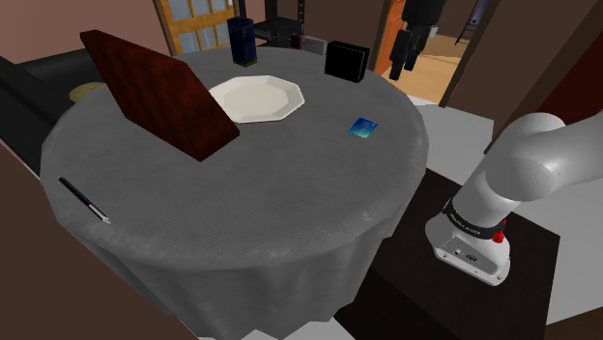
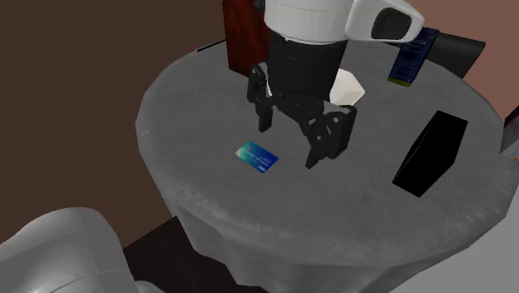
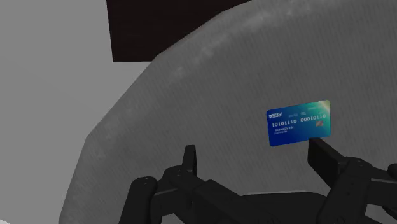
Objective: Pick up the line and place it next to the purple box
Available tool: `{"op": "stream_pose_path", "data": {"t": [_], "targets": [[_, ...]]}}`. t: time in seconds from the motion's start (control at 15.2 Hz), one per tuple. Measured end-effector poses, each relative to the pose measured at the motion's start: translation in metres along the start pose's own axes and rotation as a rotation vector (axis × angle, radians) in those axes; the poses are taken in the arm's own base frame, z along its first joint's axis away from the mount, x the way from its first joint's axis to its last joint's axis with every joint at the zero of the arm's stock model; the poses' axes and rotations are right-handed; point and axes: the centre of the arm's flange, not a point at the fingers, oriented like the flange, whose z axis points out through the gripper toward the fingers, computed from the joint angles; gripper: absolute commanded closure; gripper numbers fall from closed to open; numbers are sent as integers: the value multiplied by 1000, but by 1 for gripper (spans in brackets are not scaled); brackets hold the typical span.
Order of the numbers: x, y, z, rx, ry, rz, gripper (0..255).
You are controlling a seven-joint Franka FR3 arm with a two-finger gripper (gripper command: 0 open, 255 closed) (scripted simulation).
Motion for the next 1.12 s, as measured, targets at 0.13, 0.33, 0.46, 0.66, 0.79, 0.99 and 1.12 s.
{"op": "stream_pose_path", "data": {"t": [0.13, 0.33, 0.46, 0.66, 0.79, 0.99, 1.12], "targets": [[-2, -4, 3, 4, -2, 44, 0], [-12, -26, 21, 24, -10, 342, 0], [-14, -45, 31, 40, -17, 579, 0], [-5, -76, 53, 65, -28, 938, 0], [2, -95, 64, 83, -36, 1184, 0], [13, -111, 79, 99, -46, 1429, 0], [15, -112, 89, 102, -48, 1462, 0]]}}
